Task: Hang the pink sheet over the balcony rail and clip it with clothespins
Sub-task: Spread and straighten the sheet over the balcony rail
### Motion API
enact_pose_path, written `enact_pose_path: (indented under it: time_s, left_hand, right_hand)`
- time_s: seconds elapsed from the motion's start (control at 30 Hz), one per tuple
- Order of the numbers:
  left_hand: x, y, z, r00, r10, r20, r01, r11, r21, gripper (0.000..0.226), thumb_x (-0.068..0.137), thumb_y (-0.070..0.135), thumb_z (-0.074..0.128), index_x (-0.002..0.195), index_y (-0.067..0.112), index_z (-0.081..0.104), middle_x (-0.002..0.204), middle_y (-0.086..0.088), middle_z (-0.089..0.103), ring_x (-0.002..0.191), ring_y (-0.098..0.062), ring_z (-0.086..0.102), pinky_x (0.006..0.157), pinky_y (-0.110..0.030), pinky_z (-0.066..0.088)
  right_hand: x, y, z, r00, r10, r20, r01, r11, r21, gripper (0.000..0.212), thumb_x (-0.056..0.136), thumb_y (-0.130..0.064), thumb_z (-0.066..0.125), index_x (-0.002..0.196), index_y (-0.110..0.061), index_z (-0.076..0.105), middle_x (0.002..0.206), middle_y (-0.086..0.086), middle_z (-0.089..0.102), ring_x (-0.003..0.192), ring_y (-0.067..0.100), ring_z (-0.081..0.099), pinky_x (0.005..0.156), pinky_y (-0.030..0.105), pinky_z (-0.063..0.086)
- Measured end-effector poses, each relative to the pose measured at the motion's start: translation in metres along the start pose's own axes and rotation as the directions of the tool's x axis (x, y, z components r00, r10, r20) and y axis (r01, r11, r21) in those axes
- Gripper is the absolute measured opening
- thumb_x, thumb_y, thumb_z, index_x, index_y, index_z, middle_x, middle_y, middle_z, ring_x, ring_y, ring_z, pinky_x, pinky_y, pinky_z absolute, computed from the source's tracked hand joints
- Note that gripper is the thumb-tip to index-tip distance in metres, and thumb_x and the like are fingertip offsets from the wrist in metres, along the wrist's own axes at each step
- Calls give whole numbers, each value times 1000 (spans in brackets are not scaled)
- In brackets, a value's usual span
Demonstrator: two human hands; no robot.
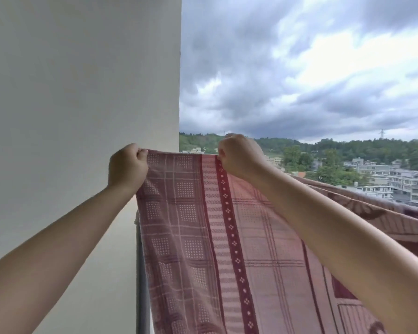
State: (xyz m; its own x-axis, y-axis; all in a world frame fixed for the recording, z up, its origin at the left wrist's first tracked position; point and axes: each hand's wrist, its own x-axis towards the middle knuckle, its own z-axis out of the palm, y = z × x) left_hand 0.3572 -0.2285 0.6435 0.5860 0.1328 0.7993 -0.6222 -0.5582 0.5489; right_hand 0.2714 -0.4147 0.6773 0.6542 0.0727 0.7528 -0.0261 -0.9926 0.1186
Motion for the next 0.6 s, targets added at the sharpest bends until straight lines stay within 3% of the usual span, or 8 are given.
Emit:
enact_pose_path:
  time_s: [0.17, 0.23, 0.3, 0.37, 0.4, 0.43, 0.5, 0.6]
  left_hand:
    - [53, 33, 62, 990, 86, 110, -112, 961, 253, 25, 93, 11, 42, 98, -6, 60, 104, -28, 64, 99, -41, 59, 79, -40, 47]
    - [43, 38, 93, 958, 60, 280, -155, 931, 332, 22, 90, 3, 42, 100, -5, 61, 105, -23, 65, 96, -36, 61, 77, -38, 48]
    - [22, 36, 111, 852, -48, 522, -222, 869, 443, 25, 85, -1, 43, 103, -2, 60, 101, -16, 63, 86, -28, 58, 71, -34, 46]
    - [11, 30, 108, 748, -135, 649, -282, 821, 496, 15, 82, 7, 50, 93, 2, 60, 82, -8, 59, 73, -22, 54, 66, -29, 44]
    - [8, 26, 100, 740, -127, 661, -290, 826, 484, 11, 82, 13, 53, 80, 4, 58, 70, -5, 54, 65, -19, 51, 63, -28, 42]
    - [8, 23, 91, 755, -85, 650, -284, 852, 441, 20, 83, 19, 54, 67, 6, 54, 61, -3, 48, 58, -18, 48, 59, -27, 40]
    - [0, 16, 63, 827, 53, 560, -262, 917, 301, 30, 85, 21, 51, 58, 10, 51, 58, -3, 48, 58, -20, 46, 55, -26, 35]
    - [-38, 1, 15, 909, 220, 353, -303, 932, 200, 20, 86, 20, 51, 72, 9, 61, 69, -3, 54, 66, -22, 49, 57, -25, 35]
  right_hand:
    - [40, 33, 18, 970, 240, -21, -241, 964, -113, 18, 83, 1, 42, 84, -6, 58, 97, 13, 62, 88, 29, 57, 69, 32, 42]
    - [32, 46, 26, 939, 310, 150, -268, 932, -245, 20, 86, -2, 43, 98, -1, 60, 101, 12, 63, 93, 28, 59, 77, 34, 47]
    - [22, 53, 34, 811, 296, 505, -158, 941, -298, 24, 88, -7, 47, 108, 2, 57, 102, 13, 61, 85, 24, 58, 74, 29, 50]
    - [13, 51, 40, 577, 238, 781, -149, 971, -186, 32, 89, -15, 50, 118, -1, 52, 114, 15, 60, 84, 21, 58, 77, 30, 53]
    - [10, 48, 40, 483, 200, 853, -191, 974, -120, 35, 90, -18, 49, 122, -4, 49, 118, 14, 59, 87, 21, 59, 83, 33, 53]
    - [9, 44, 39, 453, 153, 878, -203, 977, -66, 36, 91, -20, 48, 124, -6, 47, 120, 13, 58, 89, 21, 60, 87, 35, 52]
    - [11, 34, 37, 513, 54, 857, -154, 988, 29, 35, 91, -19, 46, 124, -7, 48, 119, 13, 59, 89, 19, 60, 87, 33, 52]
    - [11, 20, 32, 612, -94, 786, -76, 981, 177, 30, 92, -19, 46, 117, -6, 54, 113, 13, 63, 82, 16, 61, 75, 25, 53]
